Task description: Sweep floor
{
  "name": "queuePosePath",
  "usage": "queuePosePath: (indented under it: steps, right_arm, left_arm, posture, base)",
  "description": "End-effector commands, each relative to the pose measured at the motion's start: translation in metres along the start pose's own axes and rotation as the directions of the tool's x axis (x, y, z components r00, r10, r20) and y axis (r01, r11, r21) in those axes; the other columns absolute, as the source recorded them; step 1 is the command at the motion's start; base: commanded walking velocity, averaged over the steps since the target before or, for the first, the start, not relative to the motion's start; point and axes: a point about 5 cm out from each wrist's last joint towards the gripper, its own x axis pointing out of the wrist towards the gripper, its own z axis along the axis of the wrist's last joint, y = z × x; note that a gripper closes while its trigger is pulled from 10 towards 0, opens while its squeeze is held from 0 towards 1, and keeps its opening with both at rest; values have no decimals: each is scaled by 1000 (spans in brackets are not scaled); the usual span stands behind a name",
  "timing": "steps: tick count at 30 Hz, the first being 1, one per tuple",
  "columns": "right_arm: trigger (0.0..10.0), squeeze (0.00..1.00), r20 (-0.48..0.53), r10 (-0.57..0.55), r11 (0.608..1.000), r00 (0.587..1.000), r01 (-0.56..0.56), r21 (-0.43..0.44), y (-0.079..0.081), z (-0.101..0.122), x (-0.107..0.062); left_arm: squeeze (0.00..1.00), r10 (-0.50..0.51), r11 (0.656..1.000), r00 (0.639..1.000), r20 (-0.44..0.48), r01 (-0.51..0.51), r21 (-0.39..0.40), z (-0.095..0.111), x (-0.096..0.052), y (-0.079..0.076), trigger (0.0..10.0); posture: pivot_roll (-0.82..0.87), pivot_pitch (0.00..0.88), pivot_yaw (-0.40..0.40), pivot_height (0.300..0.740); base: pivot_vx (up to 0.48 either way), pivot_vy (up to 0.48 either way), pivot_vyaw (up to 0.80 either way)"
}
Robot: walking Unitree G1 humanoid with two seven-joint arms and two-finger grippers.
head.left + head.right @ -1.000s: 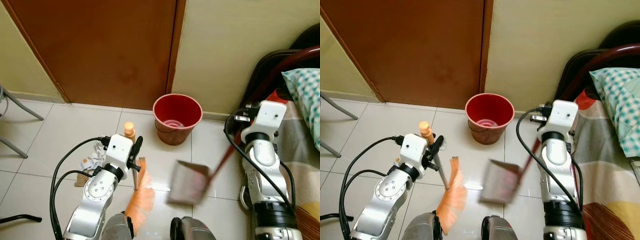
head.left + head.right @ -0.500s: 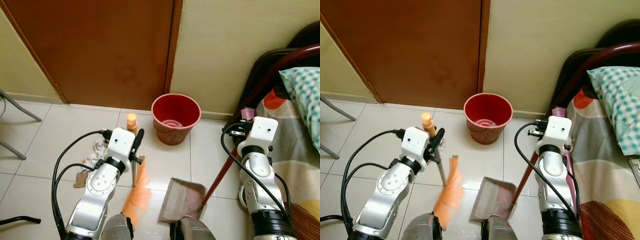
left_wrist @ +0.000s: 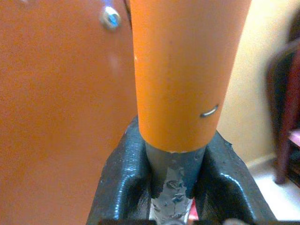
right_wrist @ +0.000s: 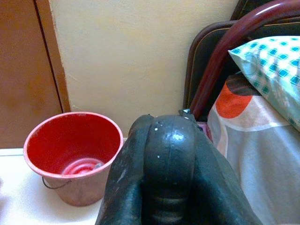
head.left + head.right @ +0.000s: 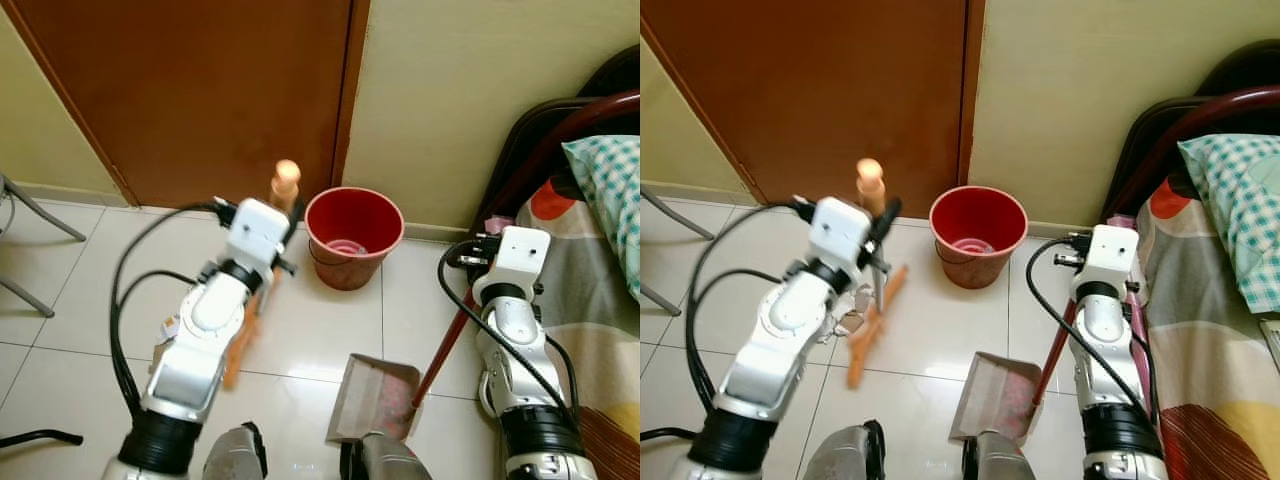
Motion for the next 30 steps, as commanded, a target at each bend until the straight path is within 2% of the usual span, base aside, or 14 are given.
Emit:
queuePosePath:
  steps: [1, 6, 8, 12, 19, 25, 26, 27, 30]
  right_arm:
    - [10000, 0, 12, 3, 1000, 1000, -3, -9, 0, 2, 1]
    - [10000, 0, 24, 25, 1000, 999, -24, -20, 5, 4, 3]
    - [10000, 0, 29, 29, 999, 999, -28, -24, 5, 5, 5]
    - [10000, 0, 27, 29, 999, 999, -28, -25, 4, 5, 5]
    - [10000, 0, 12, 67, 998, 998, -67, -11, 8, 0, 4]
    - [10000, 0, 11, 85, 996, 996, -85, -9, 9, 0, 3]
    - [10000, 0, 10, 96, 995, 995, -96, -8, 10, 0, 4]
    - [10000, 0, 10, 96, 995, 995, -96, -8, 10, 0, 4]
    - [10000, 0, 17, 115, 993, 993, -115, -12, 13, 2, 4]
  left_arm:
    - [0, 16, 1000, 994, 105, -17, 8, 25, 5, 5, 10000]
    - [0, 29, 1000, 988, 155, -31, 7, 40, 14, 12, 10000]
    - [0, 54, 998, 981, 185, -58, 16, 50, 18, 19, 10000]
    - [0, 87, 994, 978, 190, -97, 47, 50, 18, 30, 10000]
    - [0, 157, 970, 986, 62, -165, 177, 4, 5, 63, 10000]
    - [0, 228, 945, 973, 21, -227, 235, -10, -3, 78, 10000]
    - [0, 254, 930, 967, 4, -245, 274, -17, -7, 85, 10000]
    - [0, 254, 930, 967, 4, -245, 274, -17, -7, 85, 10000]
    - [0, 303, 911, 952, -34, -279, 303, -32, -14, 98, 10000]
  posture:
    - [28, 126, -24, 740]
    - [26, 118, -28, 740]
    - [27, 115, -32, 740]
    - [30, 116, -35, 740]
    - [31, 121, -41, 740]
    - [28, 127, -49, 740]
    - [26, 130, -51, 740]
    - [26, 130, -51, 740]
    - [24, 135, -53, 740]
  base:
    - [0, 0, 0]
    - [0, 0, 0]
    - [0, 0, 0]
    - [0, 0, 0]
    - [0, 0, 0]
    - [0, 0, 0]
    - [0, 0, 0]
    - [0, 0, 0]
    - [0, 0, 0]
